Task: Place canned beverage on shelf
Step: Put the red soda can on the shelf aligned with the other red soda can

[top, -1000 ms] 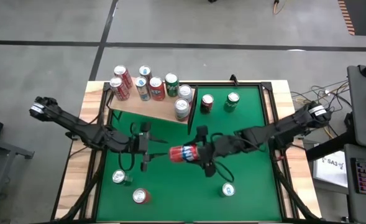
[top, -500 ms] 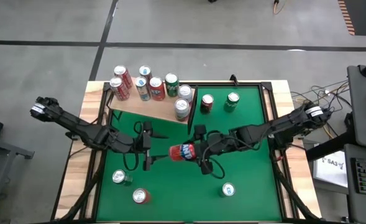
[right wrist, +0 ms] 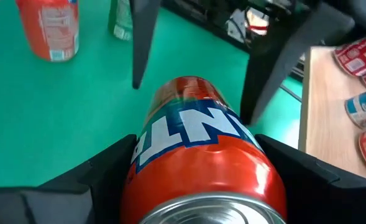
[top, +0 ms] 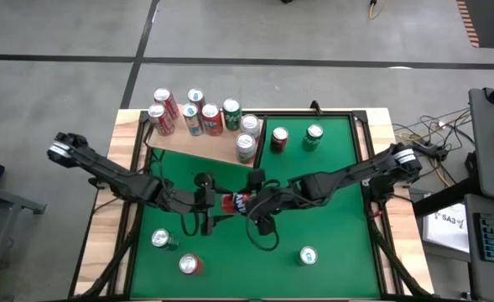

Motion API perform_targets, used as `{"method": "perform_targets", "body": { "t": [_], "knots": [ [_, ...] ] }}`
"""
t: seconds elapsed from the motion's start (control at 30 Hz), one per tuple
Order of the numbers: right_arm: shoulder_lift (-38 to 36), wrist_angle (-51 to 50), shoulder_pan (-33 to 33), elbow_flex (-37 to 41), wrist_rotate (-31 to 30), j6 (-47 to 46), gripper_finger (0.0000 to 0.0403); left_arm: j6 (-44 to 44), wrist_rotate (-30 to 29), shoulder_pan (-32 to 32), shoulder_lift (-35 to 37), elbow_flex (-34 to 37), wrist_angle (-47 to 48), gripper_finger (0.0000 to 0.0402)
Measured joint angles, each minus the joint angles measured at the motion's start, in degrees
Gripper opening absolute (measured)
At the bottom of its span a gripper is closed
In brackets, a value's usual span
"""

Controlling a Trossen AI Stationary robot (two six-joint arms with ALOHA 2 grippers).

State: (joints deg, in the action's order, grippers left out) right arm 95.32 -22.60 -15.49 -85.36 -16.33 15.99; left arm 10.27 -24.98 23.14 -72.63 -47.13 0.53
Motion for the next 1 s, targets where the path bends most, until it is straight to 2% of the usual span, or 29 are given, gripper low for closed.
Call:
{"method": "perform_targets", "body": {
  "t": [0.3,1.0],
  "knots": [
    [4.43,-7.9,-0.04,-8.67,0.31,2.88,0.0286,3.22,-0.02,-0.02,-2.31,0.0,0.43,0.032],
    [4.15,-8.34,-0.04,-9.7,0.41,5.59,0.0286,5.92,-0.15,0.02,-2.35,-0.08,-0.95,0.0319]
  ]
}}
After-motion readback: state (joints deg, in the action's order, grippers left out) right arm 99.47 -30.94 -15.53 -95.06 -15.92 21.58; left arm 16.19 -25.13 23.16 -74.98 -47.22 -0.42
